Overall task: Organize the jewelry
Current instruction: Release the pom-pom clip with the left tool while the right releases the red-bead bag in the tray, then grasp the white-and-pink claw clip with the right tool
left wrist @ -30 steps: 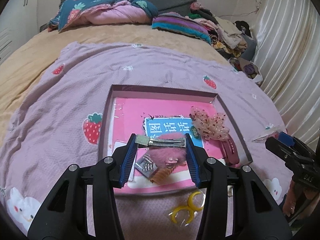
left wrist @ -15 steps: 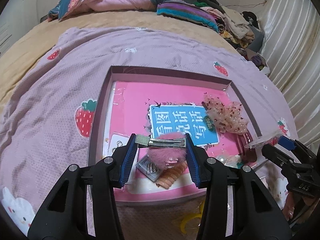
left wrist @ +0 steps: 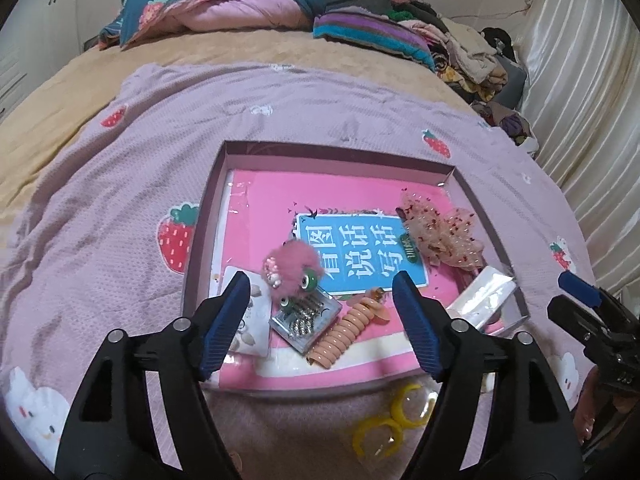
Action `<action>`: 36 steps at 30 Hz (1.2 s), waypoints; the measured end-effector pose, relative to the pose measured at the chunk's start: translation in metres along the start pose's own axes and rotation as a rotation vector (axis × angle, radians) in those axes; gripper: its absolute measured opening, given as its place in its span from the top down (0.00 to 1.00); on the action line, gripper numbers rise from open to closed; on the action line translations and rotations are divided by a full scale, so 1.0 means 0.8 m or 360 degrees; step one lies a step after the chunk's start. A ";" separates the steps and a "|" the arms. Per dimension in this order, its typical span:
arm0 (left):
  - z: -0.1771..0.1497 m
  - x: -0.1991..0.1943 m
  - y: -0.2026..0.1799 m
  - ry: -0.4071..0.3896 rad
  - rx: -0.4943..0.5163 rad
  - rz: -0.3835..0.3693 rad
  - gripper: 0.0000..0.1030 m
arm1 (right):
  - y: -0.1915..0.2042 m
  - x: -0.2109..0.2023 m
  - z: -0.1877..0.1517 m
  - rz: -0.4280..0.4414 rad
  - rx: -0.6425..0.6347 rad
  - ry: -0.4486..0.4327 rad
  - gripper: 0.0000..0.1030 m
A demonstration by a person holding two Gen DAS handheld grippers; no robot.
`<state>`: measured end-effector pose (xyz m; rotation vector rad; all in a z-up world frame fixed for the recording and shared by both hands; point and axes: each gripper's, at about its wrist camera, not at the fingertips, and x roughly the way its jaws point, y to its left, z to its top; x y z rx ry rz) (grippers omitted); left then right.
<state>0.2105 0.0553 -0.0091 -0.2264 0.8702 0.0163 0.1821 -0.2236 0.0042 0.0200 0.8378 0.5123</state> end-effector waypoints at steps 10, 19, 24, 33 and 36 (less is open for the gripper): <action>-0.011 -0.048 -0.007 -0.0086 0.0006 0.0007 0.14 | 0.005 -0.032 -0.021 -0.0003 -0.0070 -0.0007 0.10; -0.026 -0.074 -0.008 -0.0112 0.0008 0.0016 0.14 | 0.012 -0.042 -0.048 -0.0035 -0.0185 0.0023 0.10; -0.039 -0.077 -0.008 -0.0097 0.0014 0.0028 0.14 | 0.011 -0.038 -0.060 -0.0002 -0.0203 0.0093 0.10; -0.072 -0.067 -0.008 -0.0004 0.0040 0.0050 0.14 | 0.012 -0.017 -0.080 -0.0001 -0.0262 0.0201 0.10; -0.084 -0.060 -0.007 0.0033 0.0043 0.0054 0.14 | 0.010 -0.004 -0.083 -0.0004 -0.0274 0.0237 0.10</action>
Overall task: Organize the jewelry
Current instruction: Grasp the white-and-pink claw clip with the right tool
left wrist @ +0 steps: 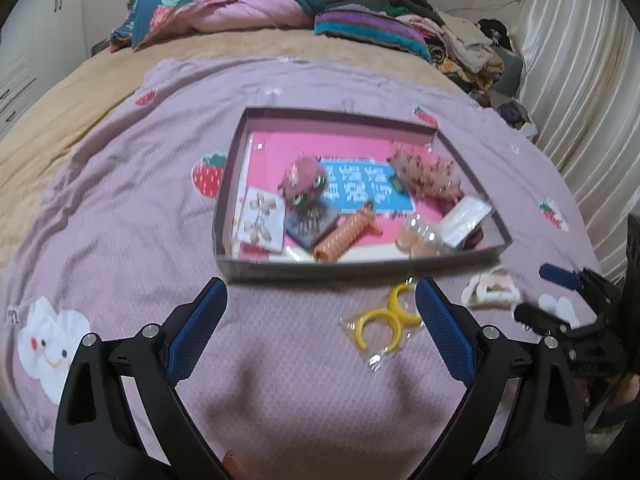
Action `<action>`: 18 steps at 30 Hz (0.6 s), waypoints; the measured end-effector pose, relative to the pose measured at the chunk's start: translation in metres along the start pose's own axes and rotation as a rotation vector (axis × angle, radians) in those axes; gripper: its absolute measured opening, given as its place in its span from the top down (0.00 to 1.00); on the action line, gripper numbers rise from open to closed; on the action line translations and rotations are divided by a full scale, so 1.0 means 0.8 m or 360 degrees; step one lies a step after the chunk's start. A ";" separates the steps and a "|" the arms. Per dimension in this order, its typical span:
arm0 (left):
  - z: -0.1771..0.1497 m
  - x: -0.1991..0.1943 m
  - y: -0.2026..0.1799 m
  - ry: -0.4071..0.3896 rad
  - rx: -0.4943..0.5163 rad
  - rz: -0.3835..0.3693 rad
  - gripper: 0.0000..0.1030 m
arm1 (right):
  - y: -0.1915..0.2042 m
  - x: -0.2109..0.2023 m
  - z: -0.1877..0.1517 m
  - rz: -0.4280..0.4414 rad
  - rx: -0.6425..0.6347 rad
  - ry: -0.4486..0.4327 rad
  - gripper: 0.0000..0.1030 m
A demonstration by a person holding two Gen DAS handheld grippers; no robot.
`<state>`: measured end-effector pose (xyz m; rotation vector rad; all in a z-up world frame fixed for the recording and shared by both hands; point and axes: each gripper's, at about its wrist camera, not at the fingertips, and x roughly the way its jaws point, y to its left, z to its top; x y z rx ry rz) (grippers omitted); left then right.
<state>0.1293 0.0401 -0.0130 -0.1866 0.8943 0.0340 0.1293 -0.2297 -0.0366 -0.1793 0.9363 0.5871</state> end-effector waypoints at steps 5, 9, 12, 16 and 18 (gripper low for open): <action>-0.020 0.016 -0.008 0.0070 0.0060 -0.0010 0.14 | -0.003 0.028 0.001 -0.0013 -0.0022 0.0059 0.10; -0.031 0.031 -0.018 0.0114 0.0119 -0.0021 0.14 | -0.007 0.047 -0.002 0.0011 -0.0017 0.0089 0.11; -0.035 0.044 -0.025 0.0145 0.0159 -0.0020 0.14 | -0.013 0.056 -0.008 0.0053 0.0025 0.0117 0.29; -0.036 0.058 -0.039 0.0162 0.0233 -0.0030 0.15 | -0.024 0.050 -0.015 0.0084 0.0078 0.0102 0.54; -0.036 0.065 -0.049 0.0169 0.0284 -0.0037 0.17 | -0.032 0.045 -0.017 0.0119 0.0121 0.0097 0.58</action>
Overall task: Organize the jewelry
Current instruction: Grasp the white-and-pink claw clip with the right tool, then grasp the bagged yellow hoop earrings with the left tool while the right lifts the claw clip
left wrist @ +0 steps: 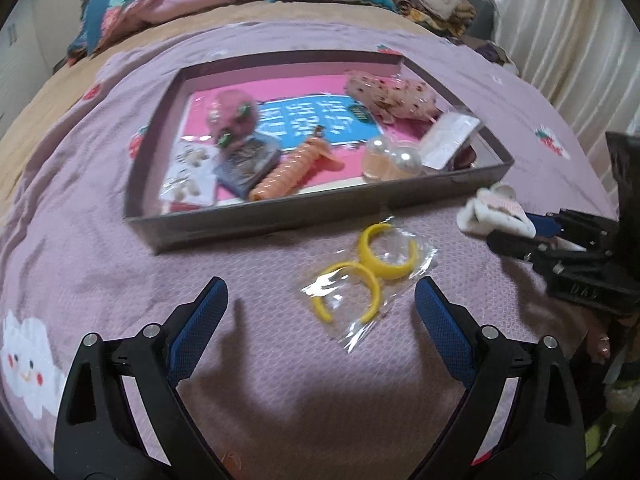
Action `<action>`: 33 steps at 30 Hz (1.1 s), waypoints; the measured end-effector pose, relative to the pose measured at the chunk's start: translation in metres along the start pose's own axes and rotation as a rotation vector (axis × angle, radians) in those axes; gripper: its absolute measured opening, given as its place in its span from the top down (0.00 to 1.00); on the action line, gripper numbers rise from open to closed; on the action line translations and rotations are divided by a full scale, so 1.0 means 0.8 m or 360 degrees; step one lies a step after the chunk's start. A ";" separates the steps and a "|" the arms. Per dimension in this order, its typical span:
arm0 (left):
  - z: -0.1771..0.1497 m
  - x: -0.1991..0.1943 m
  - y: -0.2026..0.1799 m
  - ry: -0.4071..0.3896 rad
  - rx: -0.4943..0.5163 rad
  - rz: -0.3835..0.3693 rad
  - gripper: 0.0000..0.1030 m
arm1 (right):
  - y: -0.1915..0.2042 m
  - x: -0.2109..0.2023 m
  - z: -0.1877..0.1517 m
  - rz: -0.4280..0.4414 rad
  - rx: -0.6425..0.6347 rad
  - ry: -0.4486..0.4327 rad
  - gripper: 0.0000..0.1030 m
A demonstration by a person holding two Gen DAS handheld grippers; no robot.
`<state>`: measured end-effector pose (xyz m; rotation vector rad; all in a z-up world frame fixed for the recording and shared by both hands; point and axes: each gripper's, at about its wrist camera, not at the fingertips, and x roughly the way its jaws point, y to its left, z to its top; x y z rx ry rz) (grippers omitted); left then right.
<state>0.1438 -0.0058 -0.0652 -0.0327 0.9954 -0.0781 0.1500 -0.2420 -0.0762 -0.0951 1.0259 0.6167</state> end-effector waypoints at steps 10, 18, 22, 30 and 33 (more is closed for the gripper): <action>0.006 0.023 -0.032 0.0022 0.0159 -0.0019 0.38 | -0.016 -0.040 -0.005 0.0033 0.0078 -0.0079 0.64; 0.002 0.003 -0.022 -0.0003 0.0083 -0.0137 1.00 | 0.000 -0.053 -0.001 0.0053 0.0031 -0.0096 0.67; -0.002 0.003 -0.022 0.0006 0.0091 -0.0129 1.00 | 0.006 -0.040 -0.001 0.0014 0.0033 -0.0049 0.65; -0.006 0.001 -0.010 0.0010 0.0064 -0.0182 0.95 | 0.018 -0.010 0.000 -0.0013 0.0028 0.0023 0.57; -0.005 0.006 -0.006 0.0018 0.0062 -0.0179 0.64 | 0.022 -0.015 0.000 -0.0011 0.0011 -0.0001 0.58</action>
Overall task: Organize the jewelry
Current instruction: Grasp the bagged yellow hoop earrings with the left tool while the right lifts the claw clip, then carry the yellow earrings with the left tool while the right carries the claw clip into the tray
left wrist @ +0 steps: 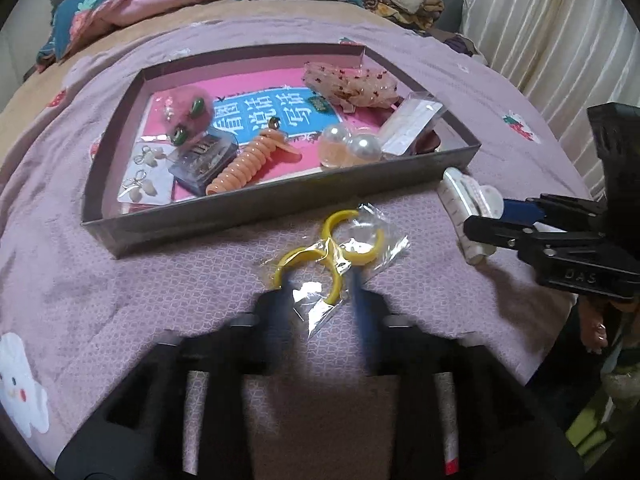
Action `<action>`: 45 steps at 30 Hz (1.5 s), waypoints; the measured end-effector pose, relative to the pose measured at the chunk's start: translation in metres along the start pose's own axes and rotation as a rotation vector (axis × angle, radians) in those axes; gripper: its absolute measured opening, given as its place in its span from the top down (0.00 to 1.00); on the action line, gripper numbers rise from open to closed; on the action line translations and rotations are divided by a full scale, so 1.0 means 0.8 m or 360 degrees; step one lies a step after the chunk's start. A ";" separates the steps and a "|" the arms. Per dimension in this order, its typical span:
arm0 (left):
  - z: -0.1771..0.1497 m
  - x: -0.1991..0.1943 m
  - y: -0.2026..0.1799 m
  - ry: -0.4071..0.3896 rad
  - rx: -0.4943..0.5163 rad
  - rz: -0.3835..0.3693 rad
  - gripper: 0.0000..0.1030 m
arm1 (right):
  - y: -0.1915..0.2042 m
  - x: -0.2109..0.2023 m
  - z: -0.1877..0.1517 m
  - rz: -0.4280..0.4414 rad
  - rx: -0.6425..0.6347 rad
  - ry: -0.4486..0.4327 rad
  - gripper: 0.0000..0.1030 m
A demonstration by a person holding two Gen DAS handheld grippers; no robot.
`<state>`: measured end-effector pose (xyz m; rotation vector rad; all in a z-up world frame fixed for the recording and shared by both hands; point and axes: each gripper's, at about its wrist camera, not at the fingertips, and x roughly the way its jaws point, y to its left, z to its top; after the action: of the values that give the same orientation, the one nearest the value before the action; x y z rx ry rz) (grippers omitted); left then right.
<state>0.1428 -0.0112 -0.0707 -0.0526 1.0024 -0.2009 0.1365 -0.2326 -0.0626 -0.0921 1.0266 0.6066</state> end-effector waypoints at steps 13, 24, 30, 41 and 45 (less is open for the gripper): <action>0.018 0.034 -0.018 0.0009 0.0133 0.0091 0.62 | -0.028 -0.049 0.010 -0.0021 0.0118 -0.0109 0.58; 0.034 -0.033 -0.015 -0.0153 0.0072 -0.0027 0.89 | -0.005 -0.076 0.053 0.0018 0.0032 -0.0231 0.58; 0.065 -0.074 0.005 -0.0280 -0.0008 -0.0025 0.89 | 0.013 -0.076 0.084 0.0043 -0.0028 -0.0281 0.58; 0.100 -0.075 0.048 -0.0333 -0.0101 0.0125 0.88 | 0.028 -0.057 0.128 0.0059 -0.0069 -0.0317 0.58; 0.105 -0.066 0.056 -0.0323 -0.0129 0.0132 0.88 | 0.026 -0.046 0.139 0.0054 -0.0069 -0.0309 0.58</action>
<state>0.1925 0.0388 0.0129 -0.1033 0.8086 -0.0768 0.1982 -0.1923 0.0305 -0.0527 0.8288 0.6559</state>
